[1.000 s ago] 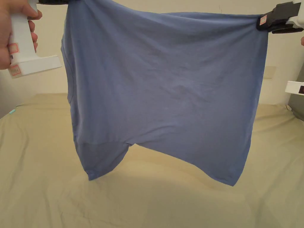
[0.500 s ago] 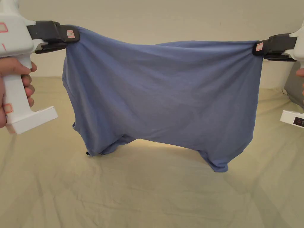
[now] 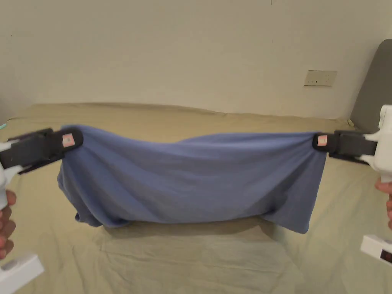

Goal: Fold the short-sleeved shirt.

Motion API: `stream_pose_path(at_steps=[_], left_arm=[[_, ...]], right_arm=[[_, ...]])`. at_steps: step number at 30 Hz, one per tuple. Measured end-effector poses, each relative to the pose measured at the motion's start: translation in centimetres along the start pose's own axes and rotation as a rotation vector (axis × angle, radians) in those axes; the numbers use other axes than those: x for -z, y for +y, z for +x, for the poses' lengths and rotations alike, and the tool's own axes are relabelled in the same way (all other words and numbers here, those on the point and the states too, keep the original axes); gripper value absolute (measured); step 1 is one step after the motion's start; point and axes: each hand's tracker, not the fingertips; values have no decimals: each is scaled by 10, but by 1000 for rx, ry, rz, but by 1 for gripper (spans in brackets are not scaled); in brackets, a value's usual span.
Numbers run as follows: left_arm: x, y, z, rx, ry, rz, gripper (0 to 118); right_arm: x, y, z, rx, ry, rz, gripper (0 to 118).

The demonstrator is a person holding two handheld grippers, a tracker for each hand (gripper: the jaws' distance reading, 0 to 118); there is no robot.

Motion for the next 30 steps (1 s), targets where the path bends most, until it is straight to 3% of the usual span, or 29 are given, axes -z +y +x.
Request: stream_pose_path(at_steps=[6,15,20,30], left_arm=[[-78,-64,18,-40,-1,-4,0],[-164,-156,29,-142,57,-119,0],[-191,-198,24,-193,95,-186,0],[-206,-268,11,-231,181,-355,0]], right_arm=[[-52,-81,-1,70,22,-73,2],[-119,-197,-17,81,-20,-239,2],[-141,-247,-18,100,-43,-306,2],[-144,-314,-18,51,-90,-465,2]])
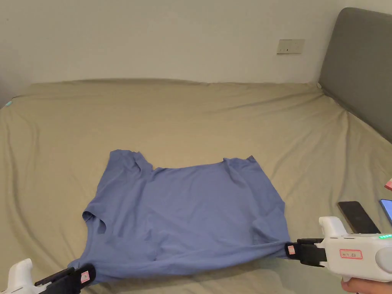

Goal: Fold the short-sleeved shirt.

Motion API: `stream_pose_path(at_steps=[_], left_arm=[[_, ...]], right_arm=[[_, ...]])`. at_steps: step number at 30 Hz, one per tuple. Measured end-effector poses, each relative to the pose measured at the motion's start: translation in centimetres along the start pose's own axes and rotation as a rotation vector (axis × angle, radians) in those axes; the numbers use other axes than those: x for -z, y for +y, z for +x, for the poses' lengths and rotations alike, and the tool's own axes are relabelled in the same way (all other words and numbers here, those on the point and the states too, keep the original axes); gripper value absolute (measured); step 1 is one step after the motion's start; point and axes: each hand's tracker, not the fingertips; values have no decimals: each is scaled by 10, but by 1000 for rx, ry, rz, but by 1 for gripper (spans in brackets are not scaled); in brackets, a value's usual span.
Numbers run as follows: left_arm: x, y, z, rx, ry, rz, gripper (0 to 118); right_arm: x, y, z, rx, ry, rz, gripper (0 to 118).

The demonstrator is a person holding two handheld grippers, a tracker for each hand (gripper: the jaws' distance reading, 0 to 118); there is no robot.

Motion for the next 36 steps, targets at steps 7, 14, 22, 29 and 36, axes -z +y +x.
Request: stream_pose_path(at_steps=[7,14,22,29,36], left_arm=[[10,-21,-25,-36,86,-86,0],[18,-32,-36,-77,149,-159,0],[24,-34,-40,-91,175,-181,71],[-21,-14,-54,-79,153,-105,117],[-26,56,-39,-2,164,49,75]], right_arm=[[19,-22,-2,-15,-31,-85,2],[34,-28,0,-26,-48,-157,2],[43,-38,5,-26,-10,-212,83],[13,-22,21,4,83,-166,105],[7,66,45,-2,81,93,45]])
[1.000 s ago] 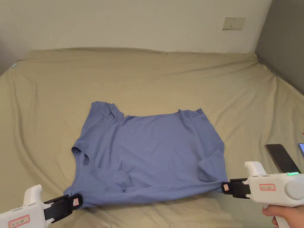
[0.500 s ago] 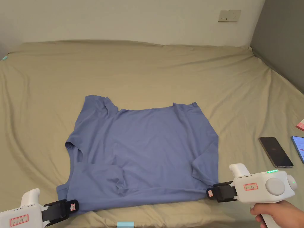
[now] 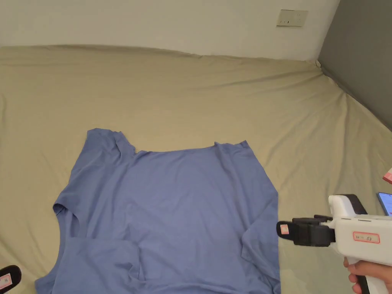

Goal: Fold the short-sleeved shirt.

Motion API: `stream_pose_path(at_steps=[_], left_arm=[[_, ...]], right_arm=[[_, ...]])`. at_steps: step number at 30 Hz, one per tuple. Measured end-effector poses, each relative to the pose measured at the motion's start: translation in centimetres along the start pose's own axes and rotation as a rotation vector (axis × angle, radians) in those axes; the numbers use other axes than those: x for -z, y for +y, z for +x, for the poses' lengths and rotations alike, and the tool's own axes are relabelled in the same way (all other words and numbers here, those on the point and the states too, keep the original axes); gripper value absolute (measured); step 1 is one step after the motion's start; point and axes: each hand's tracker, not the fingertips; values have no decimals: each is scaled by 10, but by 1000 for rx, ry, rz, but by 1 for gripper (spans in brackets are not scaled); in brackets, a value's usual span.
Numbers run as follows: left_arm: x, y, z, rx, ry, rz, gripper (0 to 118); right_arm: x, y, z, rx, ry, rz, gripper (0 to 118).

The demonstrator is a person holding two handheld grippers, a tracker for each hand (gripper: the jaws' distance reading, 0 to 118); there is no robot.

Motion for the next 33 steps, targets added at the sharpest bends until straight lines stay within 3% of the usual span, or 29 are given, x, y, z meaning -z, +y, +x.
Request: stream_pose_path(at_steps=[1,2,9,13,14,20,22,23,24,25,26,27,28,29,33], left_arm=[[8,10,6,29,18,15,28],[18,20,10,51,46,23,5],[95,84,15,67,15,60,0],[133,109,5,75,17,64,0],[141,114,1,69,17,67,0],[175,129,-23,70,28,62,0],[180,132,-27,72,28,68,0],[183,133,-30,78,31,68,0],[185,134,-32,82,36,69,0],[187,135,-34,81,40,71,0],[188,136,-36,78,38,72,0],[189,137,-34,81,36,73,0],[190,138,-33,91,39,75,0],[190,140,-34,101,41,75,0],[193,145,-39,98,37,84,0]], right_arm=[[9,14,3,-30,-40,32,9],[17,28,0,-56,-88,52,0],[99,125,33,-14,-101,60,0],[152,170,55,-31,-157,13,0],[176,178,90,-36,-182,-5,0],[246,226,132,-94,-251,-90,0],[266,237,143,-70,-242,-142,0],[277,241,146,-98,-258,-182,0],[285,243,146,-180,-332,-179,0],[292,245,149,-206,-344,-186,10],[297,246,153,-166,-307,-201,30],[302,249,158,-130,-291,-221,54],[307,251,159,-137,-294,-223,85],[312,251,161,-151,-297,-234,95],[323,253,165,-161,-278,-245,97]])
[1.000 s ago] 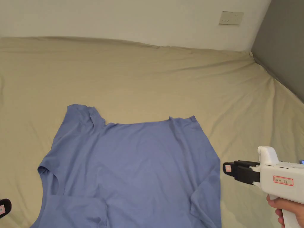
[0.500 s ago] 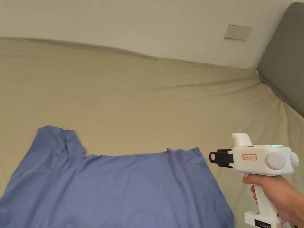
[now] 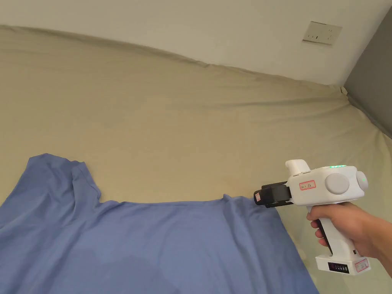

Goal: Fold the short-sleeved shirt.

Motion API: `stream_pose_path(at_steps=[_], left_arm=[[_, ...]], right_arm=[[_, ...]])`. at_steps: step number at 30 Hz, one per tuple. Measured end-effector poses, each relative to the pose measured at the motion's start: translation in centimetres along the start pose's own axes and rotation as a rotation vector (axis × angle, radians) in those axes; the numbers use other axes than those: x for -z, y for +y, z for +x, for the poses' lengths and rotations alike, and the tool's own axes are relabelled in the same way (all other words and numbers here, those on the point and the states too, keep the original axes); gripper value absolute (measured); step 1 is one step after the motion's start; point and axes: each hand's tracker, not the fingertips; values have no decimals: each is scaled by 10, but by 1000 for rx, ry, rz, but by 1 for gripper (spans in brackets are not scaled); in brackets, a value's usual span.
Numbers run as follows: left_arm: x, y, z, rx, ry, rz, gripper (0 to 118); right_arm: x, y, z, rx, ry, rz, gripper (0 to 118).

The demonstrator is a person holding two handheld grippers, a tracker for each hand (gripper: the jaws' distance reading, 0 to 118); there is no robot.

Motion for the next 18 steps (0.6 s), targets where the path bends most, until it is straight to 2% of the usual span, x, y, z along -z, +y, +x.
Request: stream_pose_path(at_steps=[2,5,7,8,12,13,14,15,16,17,18], left_arm=[[2,0,-7,5,9,3,0],[4,2,-12,2,5,3,0],[7,1,-16,12,13,-1,0],[8,1,-17,16,12,-3,0],[12,3,-16,16,18,-8,0],[13,4,-15,20,22,-8,0],[14,6,-14,24,30,-4,0],[16,8,-13,24,27,-4,0],[17,10,-14,24,26,-4,0],[19,12,-14,26,29,-2,0],[21,14,-13,27,29,1,0]], right_arm=[[3,-4,-9,-60,-83,3,97],[9,-10,-5,-49,-24,-10,96],[16,-13,-9,-121,-88,-21,92],[19,-15,-10,-134,-85,-27,87],[16,-15,-9,-80,-45,-19,75],[15,-15,-8,-87,-50,-17,66],[12,-15,-10,-127,-59,-7,44],[7,-16,-13,-181,-61,25,10],[4,-18,-16,-218,-59,49,2],[0,-20,-22,-247,-65,50,2],[-1,-20,-23,-223,-59,26,2]])
